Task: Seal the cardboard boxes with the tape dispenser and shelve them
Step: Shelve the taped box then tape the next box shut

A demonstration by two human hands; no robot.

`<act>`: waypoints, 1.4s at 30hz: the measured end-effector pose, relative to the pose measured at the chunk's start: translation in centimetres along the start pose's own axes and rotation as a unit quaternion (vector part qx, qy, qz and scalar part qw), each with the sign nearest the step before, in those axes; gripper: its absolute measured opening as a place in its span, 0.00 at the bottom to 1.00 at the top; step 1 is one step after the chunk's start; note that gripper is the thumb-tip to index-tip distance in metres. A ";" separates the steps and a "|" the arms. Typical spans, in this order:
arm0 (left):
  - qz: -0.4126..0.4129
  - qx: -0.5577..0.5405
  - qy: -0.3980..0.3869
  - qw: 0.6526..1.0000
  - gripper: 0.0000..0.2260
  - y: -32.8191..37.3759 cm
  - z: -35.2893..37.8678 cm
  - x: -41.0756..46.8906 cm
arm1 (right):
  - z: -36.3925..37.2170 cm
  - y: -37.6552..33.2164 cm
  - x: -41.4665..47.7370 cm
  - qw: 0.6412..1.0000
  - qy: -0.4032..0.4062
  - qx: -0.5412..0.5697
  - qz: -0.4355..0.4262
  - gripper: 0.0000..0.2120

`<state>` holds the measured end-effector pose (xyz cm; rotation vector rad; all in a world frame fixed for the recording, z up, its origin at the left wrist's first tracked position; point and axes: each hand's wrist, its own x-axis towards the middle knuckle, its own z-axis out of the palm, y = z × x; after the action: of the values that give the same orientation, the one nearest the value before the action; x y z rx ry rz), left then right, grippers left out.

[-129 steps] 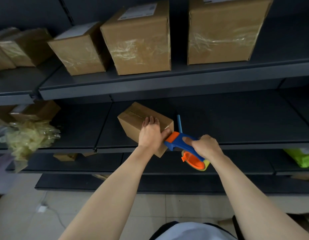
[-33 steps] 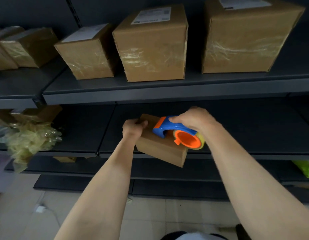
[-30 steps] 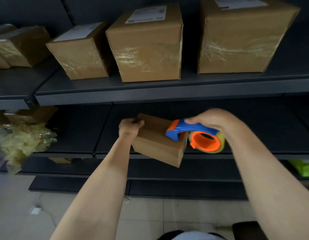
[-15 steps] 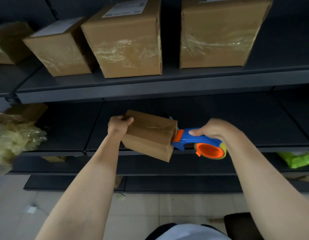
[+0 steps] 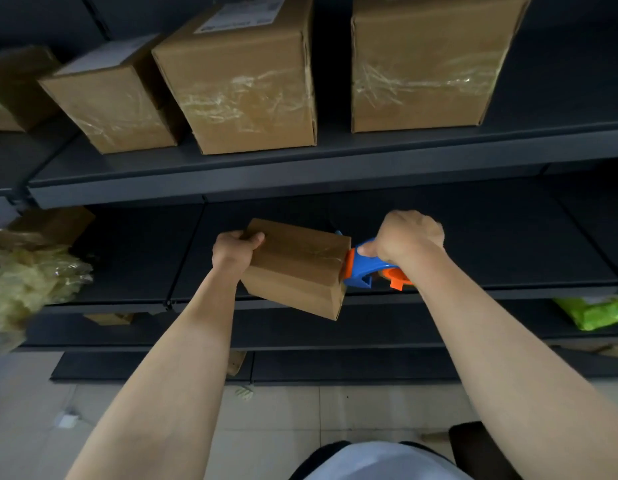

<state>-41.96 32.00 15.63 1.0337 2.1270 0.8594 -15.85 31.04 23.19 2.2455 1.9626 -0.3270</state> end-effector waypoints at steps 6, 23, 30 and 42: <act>0.007 -0.005 -0.018 1.000 0.27 -0.2 -0.2 0.0 | 6.0 0.5 -0.6 0.997 0.072 -0.013 0.020 0.15; 0.010 0.016 -0.020 1.000 0.28 -0.3 0.0 -0.3 | 8.1 -5.6 -0.4 0.872 -0.026 0.485 0.061 0.44; 0.021 0.187 -0.016 0.982 0.47 0.3 0.9 -1.2 | 8.4 -9.0 -0.4 0.801 -0.043 0.576 0.155 0.35; 0.011 0.228 0.020 0.973 0.46 0.4 0.9 -1.1 | 8.8 -8.3 -0.6 0.831 -0.014 0.542 0.127 0.31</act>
<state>-40.52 31.54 15.70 1.2717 2.4139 0.4057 -24.72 29.47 15.18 2.9701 1.5549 -1.7876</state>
